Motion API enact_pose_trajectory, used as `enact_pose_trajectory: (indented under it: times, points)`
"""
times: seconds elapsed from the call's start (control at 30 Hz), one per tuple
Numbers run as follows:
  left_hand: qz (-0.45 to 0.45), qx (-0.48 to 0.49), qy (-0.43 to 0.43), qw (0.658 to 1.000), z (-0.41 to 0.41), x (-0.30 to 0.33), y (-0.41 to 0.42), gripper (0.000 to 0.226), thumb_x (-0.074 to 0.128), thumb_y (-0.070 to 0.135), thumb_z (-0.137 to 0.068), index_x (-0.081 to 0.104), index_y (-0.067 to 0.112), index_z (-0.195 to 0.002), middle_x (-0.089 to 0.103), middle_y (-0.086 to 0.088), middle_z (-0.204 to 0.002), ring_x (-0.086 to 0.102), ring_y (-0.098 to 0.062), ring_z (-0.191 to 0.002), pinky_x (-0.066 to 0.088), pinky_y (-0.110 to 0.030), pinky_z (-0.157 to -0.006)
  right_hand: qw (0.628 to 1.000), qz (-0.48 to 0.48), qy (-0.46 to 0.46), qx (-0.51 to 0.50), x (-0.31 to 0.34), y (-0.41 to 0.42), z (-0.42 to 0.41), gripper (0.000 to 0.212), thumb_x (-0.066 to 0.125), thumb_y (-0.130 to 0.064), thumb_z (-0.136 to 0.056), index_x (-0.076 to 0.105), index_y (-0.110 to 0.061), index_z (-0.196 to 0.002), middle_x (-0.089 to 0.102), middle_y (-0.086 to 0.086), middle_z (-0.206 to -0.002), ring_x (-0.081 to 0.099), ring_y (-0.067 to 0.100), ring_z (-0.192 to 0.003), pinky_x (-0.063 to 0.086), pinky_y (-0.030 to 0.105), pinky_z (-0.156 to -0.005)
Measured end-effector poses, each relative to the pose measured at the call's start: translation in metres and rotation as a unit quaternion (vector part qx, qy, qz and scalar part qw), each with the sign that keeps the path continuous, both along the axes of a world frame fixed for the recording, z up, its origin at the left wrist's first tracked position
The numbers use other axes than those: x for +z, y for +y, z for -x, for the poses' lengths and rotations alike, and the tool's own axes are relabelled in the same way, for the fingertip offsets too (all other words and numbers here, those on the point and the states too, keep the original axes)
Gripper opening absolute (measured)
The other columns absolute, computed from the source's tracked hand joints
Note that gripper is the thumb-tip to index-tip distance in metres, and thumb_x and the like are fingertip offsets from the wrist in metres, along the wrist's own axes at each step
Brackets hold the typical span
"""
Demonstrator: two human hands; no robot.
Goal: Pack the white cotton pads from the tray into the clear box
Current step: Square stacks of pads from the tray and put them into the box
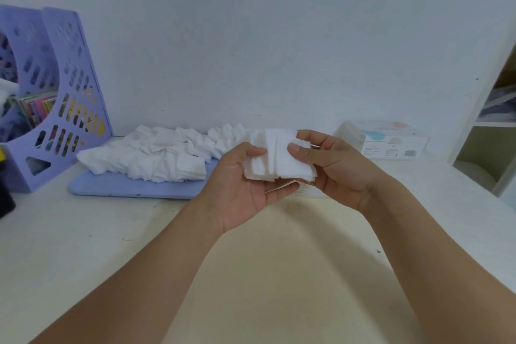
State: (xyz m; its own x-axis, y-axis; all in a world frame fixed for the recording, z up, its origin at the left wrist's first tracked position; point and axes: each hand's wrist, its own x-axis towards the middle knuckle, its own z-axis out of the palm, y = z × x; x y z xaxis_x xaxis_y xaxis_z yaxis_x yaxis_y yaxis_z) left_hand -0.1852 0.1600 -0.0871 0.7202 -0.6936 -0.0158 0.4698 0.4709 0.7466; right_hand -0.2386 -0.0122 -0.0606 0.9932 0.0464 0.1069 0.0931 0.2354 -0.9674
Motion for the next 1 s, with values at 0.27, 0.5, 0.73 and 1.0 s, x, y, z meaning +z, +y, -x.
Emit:
enact_pose_trajectory:
  times: [0.27,0.5,0.73,1.0]
  points:
    - [-0.032,0.006,-0.04,0.999,0.003,0.003,-0.004,0.062,0.058,0.056,-0.081,0.065,0.014,-0.125,0.071,-0.014,-0.124,0.068,-0.031,-0.113,0.054,-0.046,-0.099,0.999,-0.052,-0.001,0.0,0.002,0.002,0.002,0.011,0.066,-0.016,-0.086,0.071,-0.017,-0.096,0.073,0.002,-0.094,0.071,0.014,-0.078,0.056,0.022,-0.061]
    - [0.014,0.02,0.01,1.0,0.003,0.007,0.0,0.054,0.067,0.049,-0.076,0.07,0.006,-0.109,0.074,-0.014,-0.105,0.074,-0.026,-0.09,0.063,-0.038,-0.078,0.993,-0.12,-0.006,-0.001,0.004,-0.005,0.0,0.017,0.062,-0.019,-0.091,0.067,-0.015,-0.107,0.07,0.006,-0.103,0.068,0.012,-0.083,0.056,0.02,-0.068]
    - [-0.004,0.0,-0.034,0.999,-0.003,0.004,0.003,0.049,0.066,0.048,-0.079,0.07,0.011,-0.111,0.07,-0.007,-0.096,0.069,-0.018,-0.08,0.06,-0.032,-0.071,0.996,-0.092,0.007,0.002,0.006,-0.01,0.002,0.039,0.064,-0.02,-0.09,0.062,-0.008,-0.127,0.067,0.006,-0.112,0.065,0.014,-0.088,0.054,0.021,-0.069]
    - [-0.101,0.014,-0.126,0.987,0.003,0.003,0.001,0.049,0.063,0.047,-0.078,0.067,0.016,-0.115,0.076,-0.005,-0.095,0.071,-0.017,-0.076,0.06,-0.029,-0.065,1.0,0.008,-0.006,0.014,0.006,-0.006,0.006,0.018,0.065,-0.014,-0.087,0.071,-0.012,-0.105,0.074,0.003,-0.097,0.071,0.015,-0.085,0.058,0.021,-0.066]
